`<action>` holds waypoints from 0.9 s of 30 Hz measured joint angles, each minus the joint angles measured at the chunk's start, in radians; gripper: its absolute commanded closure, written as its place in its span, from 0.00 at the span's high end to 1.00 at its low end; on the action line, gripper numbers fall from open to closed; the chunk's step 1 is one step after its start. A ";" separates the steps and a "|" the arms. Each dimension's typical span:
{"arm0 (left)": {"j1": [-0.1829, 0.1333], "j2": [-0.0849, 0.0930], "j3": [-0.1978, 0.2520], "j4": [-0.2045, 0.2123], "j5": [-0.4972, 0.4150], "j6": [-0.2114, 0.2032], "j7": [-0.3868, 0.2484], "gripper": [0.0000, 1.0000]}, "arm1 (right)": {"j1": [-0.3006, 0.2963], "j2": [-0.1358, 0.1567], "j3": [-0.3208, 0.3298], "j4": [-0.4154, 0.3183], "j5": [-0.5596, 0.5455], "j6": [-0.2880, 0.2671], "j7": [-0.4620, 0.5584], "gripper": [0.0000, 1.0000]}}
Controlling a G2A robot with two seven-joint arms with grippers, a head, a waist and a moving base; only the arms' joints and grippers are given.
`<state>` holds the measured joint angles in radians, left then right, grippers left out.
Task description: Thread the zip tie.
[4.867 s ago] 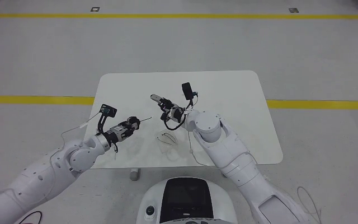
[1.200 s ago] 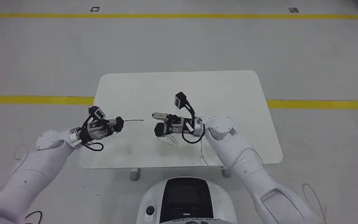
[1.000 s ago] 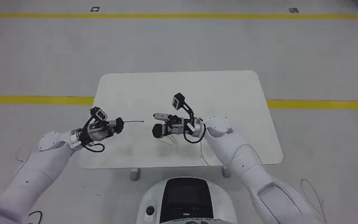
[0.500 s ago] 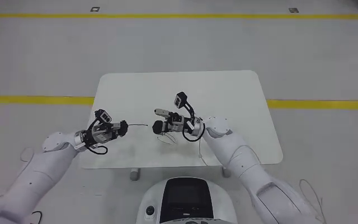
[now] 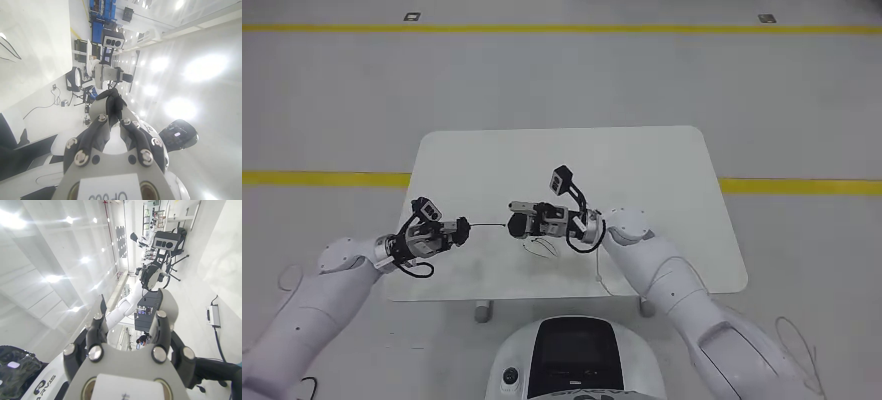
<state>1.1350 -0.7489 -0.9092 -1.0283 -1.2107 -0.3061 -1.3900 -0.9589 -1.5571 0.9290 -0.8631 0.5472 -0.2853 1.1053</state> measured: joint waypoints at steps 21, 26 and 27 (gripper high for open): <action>0.000 0.000 0.000 0.000 0.000 0.000 0.000 0.00 | 0.023 -0.016 -0.048 0.052 0.004 -0.005 0.014 0.13; 0.000 0.000 0.000 0.000 0.000 0.000 0.000 0.00 | 0.026 -0.018 -0.051 0.057 0.006 -0.005 0.017 0.08; 0.000 0.000 0.000 0.000 0.000 0.000 0.000 0.00 | 0.027 -0.018 -0.052 0.058 0.006 -0.005 0.017 0.07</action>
<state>1.1350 -0.7489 -0.9092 -1.0283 -1.2107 -0.3061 -1.3900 -0.9318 -1.5749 0.8770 -0.8047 0.5536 -0.2905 1.1224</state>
